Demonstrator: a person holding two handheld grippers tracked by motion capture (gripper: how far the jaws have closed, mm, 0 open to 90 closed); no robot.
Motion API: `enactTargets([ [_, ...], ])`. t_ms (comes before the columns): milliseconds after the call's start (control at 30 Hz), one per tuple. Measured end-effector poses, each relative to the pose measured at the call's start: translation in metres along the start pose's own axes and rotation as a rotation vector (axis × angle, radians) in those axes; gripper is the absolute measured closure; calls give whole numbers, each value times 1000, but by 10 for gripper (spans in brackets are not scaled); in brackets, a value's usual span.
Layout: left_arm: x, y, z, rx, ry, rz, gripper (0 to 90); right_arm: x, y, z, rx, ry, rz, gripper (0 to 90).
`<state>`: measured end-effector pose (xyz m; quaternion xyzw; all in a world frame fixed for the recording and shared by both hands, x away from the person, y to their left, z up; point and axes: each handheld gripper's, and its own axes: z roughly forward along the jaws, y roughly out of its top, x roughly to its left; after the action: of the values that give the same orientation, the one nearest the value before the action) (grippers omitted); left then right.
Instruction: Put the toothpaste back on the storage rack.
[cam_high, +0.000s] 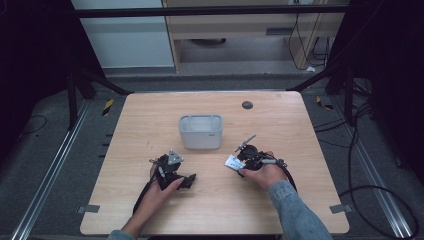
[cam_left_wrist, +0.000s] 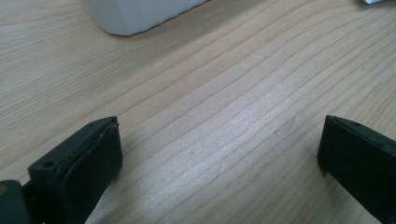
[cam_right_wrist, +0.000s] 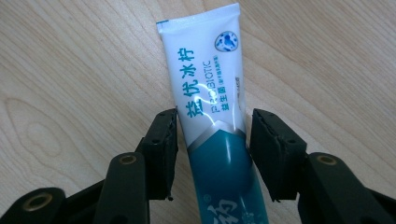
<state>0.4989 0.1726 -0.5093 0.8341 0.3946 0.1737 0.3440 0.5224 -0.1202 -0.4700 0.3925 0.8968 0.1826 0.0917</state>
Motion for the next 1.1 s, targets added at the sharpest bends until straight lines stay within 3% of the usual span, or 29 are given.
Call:
enactTargets([
  [267, 0, 0, 0, 0, -1, 0, 0, -1, 6, 0, 21, -20, -26, 615],
  [567, 0, 0, 0, 1, -1, 1, 0, -3, 8, 1, 34, -12, -30, 632],
  [700, 0, 0, 0, 0, 0, 1, 0, -4, 7, 1, 33, -5, -20, 644],
  [733, 0, 0, 0, 1, 0, 1, 0, -6, 7, 0, 36, -4, -2, 685],
  [1100, 0, 0, 0, 1, 0, 0, 0, -7, 4, 0, 27, -24, -3, 740],
])
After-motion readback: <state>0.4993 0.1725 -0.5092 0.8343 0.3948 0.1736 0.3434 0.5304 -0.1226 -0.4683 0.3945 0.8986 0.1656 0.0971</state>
